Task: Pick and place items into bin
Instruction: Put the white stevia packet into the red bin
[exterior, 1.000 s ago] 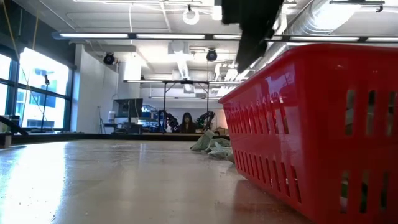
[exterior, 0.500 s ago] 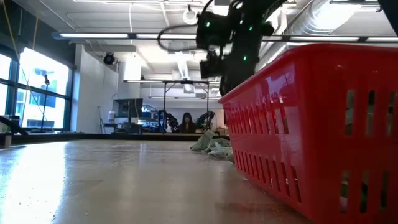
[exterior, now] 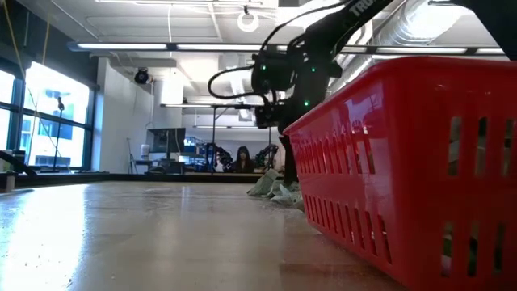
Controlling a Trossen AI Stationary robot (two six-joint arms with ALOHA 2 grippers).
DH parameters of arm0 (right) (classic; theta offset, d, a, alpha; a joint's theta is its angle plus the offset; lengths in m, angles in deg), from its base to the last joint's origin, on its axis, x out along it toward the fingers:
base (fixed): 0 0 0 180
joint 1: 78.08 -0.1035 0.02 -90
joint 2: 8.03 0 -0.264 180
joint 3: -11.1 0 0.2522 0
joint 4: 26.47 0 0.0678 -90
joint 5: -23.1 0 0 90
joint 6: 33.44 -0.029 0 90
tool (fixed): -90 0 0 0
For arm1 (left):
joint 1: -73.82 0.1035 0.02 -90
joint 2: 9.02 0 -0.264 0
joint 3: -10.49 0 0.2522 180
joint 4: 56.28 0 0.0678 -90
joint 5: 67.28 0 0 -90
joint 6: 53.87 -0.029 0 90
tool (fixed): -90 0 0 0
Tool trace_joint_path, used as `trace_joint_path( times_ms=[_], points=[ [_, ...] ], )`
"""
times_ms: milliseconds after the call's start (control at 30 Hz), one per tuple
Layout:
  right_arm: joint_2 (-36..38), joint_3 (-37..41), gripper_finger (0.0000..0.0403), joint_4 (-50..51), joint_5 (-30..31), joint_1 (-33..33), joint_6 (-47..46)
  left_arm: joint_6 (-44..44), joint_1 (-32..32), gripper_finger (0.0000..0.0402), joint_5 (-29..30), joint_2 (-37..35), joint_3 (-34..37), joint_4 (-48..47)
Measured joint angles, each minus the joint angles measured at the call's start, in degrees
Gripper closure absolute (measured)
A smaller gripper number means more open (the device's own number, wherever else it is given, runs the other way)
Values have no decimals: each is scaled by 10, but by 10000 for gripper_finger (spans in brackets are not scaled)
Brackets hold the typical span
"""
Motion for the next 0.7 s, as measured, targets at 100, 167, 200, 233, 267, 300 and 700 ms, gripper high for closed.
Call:
trace_joint_path(
  times_ms=[100, 167, 200, 233, 267, 300, 700],
  points=[
    [-12, 0, 181, -15, -4, 0, 4, -1, 0, 163, 0, 0, 0, 0],
    [-21, 0, 193, -16, -1, -1, 3, -1, 0, 163, 0, 0, 0, 0],
    [-24, -1, 199, -15, 1, -1, 3, -2, 0, 163, 0, 0, 0, 0],
    [-26, -1, 207, -10, 6, -1, 2, -3, 0, 163, 0, 0, 0, 0],
    [-27, -2, 217, -2, 11, -1, 1, -3, 0, 163, 0, 0, 0, 0],
    [-28, -2, 230, 7, 15, -1, 1, -3, 0, 163, 0, 0, 0, 0],
    [-6, 1, 386, 79, -64, -15, -47, -2, 0, 163, 0, 0, 0, 9]
  ],
)
